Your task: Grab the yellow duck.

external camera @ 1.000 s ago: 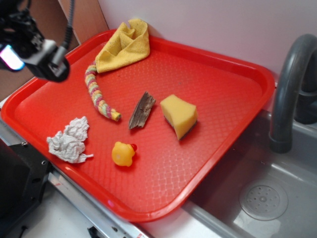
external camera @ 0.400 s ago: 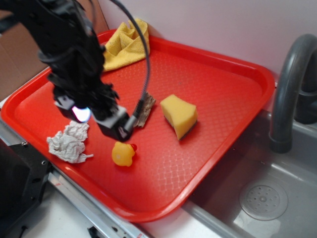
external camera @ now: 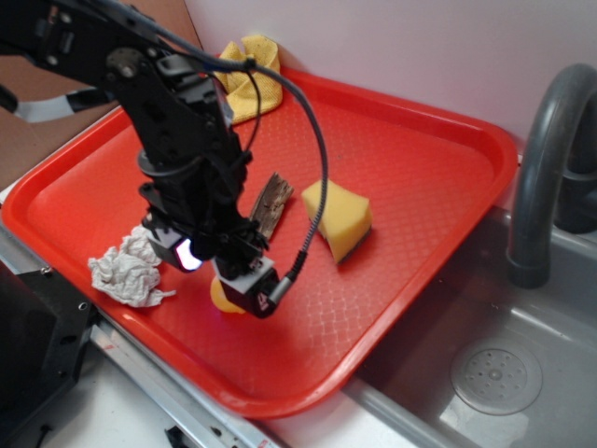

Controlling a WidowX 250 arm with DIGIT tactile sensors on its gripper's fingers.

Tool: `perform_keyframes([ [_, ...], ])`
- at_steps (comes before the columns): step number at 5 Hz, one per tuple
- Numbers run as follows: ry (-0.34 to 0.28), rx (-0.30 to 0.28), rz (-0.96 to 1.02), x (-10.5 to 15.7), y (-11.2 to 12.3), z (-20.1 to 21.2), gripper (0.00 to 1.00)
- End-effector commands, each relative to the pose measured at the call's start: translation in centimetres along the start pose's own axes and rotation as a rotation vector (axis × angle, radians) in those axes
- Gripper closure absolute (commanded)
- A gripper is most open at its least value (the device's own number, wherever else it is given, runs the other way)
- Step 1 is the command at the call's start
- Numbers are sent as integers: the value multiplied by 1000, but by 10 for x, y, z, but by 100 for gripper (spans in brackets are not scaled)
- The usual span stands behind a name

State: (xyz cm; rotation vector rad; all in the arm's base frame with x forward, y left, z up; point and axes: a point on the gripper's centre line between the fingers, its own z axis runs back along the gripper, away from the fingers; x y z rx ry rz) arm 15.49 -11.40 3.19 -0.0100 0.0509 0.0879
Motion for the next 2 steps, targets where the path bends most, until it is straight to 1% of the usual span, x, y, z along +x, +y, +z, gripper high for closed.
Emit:
perform_keyframes([
  [1, -37, 15, 16, 4, -3, -7, 79],
  [2, -42, 37, 48, 3, 0, -8, 100],
])
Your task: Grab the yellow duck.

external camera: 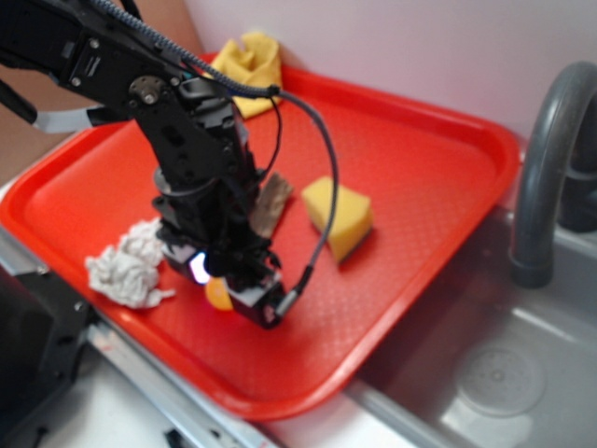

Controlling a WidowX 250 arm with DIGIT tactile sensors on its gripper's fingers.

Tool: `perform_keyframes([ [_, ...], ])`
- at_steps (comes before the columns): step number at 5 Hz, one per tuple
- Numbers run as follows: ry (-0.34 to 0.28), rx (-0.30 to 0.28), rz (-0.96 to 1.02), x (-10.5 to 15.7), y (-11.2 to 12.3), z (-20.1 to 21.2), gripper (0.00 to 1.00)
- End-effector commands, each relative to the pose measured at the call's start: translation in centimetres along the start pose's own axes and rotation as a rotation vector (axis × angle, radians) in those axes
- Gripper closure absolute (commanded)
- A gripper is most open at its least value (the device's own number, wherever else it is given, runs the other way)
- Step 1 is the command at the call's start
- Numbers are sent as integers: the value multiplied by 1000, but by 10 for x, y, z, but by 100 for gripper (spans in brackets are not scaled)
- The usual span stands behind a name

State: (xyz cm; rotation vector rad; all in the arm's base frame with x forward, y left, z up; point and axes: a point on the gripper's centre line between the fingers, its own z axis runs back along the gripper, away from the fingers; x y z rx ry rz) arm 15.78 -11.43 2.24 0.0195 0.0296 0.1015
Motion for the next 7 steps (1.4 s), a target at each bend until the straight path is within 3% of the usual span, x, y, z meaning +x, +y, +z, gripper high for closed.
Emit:
perform_keyframes([
  [1, 2, 14, 54, 0, 5, 8, 100],
  [2, 13, -81, 46, 8, 17, 51, 100],
  [3, -21, -153, 6, 12, 30, 101, 100],
  [4, -131, -174, -2, 0, 45, 151, 100],
  [5, -192, -235, 13, -14, 55, 199, 100],
  [7, -142, -189, 18, -15, 48, 195, 100],
])
